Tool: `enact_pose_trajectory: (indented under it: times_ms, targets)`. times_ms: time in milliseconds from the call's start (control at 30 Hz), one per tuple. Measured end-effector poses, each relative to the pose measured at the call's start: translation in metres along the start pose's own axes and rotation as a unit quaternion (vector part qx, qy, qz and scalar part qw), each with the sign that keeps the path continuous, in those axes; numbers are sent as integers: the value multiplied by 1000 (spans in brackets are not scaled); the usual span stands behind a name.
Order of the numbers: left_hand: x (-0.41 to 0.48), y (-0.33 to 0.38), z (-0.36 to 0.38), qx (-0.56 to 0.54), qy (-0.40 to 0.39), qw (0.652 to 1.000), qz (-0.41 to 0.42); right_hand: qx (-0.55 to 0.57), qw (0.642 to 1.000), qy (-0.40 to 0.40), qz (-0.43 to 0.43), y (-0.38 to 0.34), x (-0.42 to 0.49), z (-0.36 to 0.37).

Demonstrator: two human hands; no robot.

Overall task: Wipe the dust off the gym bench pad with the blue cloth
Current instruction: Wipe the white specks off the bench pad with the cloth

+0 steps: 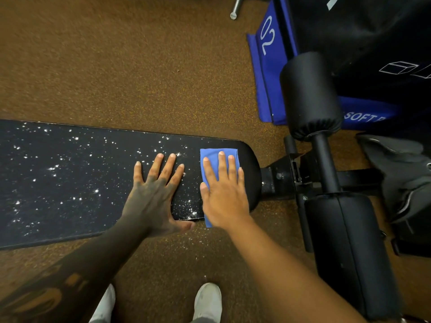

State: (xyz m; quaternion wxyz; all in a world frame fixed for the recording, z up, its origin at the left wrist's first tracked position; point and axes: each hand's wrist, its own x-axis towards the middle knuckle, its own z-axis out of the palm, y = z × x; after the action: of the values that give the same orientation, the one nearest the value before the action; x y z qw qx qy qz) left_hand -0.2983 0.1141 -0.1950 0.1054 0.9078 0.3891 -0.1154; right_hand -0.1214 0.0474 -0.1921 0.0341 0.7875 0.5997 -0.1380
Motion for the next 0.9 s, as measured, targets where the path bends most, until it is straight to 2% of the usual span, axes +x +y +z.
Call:
enact_pose_trajectory:
  times_ms: [267, 533, 800, 900]
  targets:
    - [1, -1, 1, 14, -5, 1000, -4, -1, 1000, 7, 26, -6, 61, -11]
    - [0, -1, 0, 2, -5, 1000, -5, 3, 1000, 2, -6, -6, -12, 5]
    - [-1, -2, -1, -5, -16, 999, -34, 11, 999, -2, 31, -16, 78, -13]
    - [-4, -8, -3, -8, -18, 999, -39, 9, 1000, 9, 28, -18, 70, -11]
